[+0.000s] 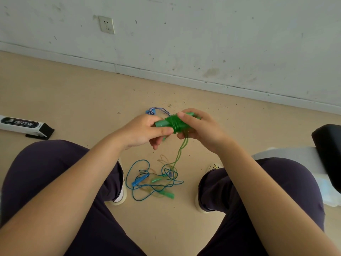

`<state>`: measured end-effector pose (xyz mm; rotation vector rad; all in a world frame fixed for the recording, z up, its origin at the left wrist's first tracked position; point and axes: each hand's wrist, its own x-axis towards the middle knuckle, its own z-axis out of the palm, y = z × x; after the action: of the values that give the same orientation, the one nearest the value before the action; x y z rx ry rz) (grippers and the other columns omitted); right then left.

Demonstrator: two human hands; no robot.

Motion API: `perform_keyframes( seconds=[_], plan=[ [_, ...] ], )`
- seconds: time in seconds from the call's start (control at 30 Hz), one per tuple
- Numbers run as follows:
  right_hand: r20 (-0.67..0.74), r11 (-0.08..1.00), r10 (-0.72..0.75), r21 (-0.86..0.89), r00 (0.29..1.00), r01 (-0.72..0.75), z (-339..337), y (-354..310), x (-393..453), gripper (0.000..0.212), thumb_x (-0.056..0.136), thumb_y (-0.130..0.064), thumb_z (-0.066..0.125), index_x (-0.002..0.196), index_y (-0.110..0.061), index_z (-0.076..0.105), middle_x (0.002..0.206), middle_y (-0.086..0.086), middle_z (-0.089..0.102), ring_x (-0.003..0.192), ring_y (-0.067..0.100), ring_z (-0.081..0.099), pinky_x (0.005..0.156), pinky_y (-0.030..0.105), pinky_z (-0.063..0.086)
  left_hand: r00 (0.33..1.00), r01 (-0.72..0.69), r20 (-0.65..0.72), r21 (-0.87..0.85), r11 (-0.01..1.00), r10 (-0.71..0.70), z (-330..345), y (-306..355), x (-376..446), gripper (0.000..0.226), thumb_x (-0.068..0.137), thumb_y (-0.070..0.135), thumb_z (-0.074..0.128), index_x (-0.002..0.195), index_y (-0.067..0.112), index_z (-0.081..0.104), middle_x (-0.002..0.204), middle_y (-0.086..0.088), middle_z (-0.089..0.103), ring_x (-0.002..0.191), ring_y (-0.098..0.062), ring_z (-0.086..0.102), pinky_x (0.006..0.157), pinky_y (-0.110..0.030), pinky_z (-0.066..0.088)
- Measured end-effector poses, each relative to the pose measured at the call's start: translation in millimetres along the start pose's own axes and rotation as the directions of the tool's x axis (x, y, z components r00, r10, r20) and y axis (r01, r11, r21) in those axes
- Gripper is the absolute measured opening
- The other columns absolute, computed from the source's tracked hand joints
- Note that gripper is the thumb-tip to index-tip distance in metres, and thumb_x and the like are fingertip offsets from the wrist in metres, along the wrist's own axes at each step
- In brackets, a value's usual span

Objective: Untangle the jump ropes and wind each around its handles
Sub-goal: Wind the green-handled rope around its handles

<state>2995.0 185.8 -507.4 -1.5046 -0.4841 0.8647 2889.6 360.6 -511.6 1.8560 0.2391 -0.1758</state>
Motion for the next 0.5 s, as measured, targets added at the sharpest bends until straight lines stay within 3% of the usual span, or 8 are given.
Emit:
perform_keyframes(
  seconds=[0.1,0.2,0.27,0.4,0.5],
  plan=[
    [0.081,0.991,-0.018,0.132,0.997,0.007,-1.4,-0.2,0.2,0.030,0.091,-0.028,0.064,0.115,-0.009,0.063,0.096,0.014,0.061,0.069,0.025,0.059,0.074,0.037,0.053,0.987,-0.030,-0.161,-0.176,0.984,0.001,-0.7,1.0,3.3,0.023,0.094,0.023,0.064,0.093,0.000,0.065,0.057,-0.002,0.063,0.052,-0.019,0.060,0.059,-0.030,0.053],
    [-0.016,1.000,-0.014,0.021,1.000,0.014,4.0,3.4,1.1,0.028,0.091,-0.019,0.067,0.116,-0.009,0.057,0.076,0.006,0.060,0.058,0.019,0.052,0.061,0.032,0.047,0.948,-0.053,-0.317,-0.211,0.976,-0.017,-1.8,-0.8,6.0,0.019,0.094,0.026,0.066,0.086,0.009,0.067,0.059,-0.003,0.065,0.055,-0.021,0.063,0.067,-0.039,0.055],
    [-0.055,0.996,0.001,-0.087,0.998,-0.006,6.7,6.1,2.6,0.025,0.094,-0.016,0.065,0.116,-0.007,0.056,0.060,-0.001,0.053,0.050,0.015,0.043,0.055,0.030,0.040,0.921,-0.046,-0.388,-0.202,0.978,-0.037,-1.8,-3.6,7.4,0.020,0.093,0.027,0.067,0.082,0.011,0.067,0.058,-0.003,0.065,0.054,-0.020,0.063,0.065,-0.037,0.054],
    [-0.098,0.961,0.031,-0.269,0.995,-0.057,3.3,5.9,5.1,0.015,0.094,-0.025,0.065,0.096,-0.010,0.063,0.049,-0.006,0.039,0.045,0.013,0.032,0.047,0.026,0.029,0.922,0.034,-0.384,-0.043,0.998,-0.048,2.1,-7.9,8.7,0.022,0.093,0.029,0.067,0.084,0.008,0.067,0.057,-0.001,0.066,0.055,-0.015,0.063,0.063,-0.032,0.051],
    [-0.106,0.933,-0.012,-0.358,0.994,-0.027,3.5,3.4,3.7,0.028,0.092,-0.028,0.067,0.073,-0.013,0.053,0.045,-0.009,0.043,0.042,0.012,0.039,0.045,0.024,0.034,0.925,0.072,-0.375,0.015,0.997,-0.061,2.9,-8.4,9.7,0.026,0.092,0.033,0.067,0.089,0.008,0.068,0.055,0.001,0.066,0.050,-0.012,0.061,0.059,-0.026,0.044]
  ],
)
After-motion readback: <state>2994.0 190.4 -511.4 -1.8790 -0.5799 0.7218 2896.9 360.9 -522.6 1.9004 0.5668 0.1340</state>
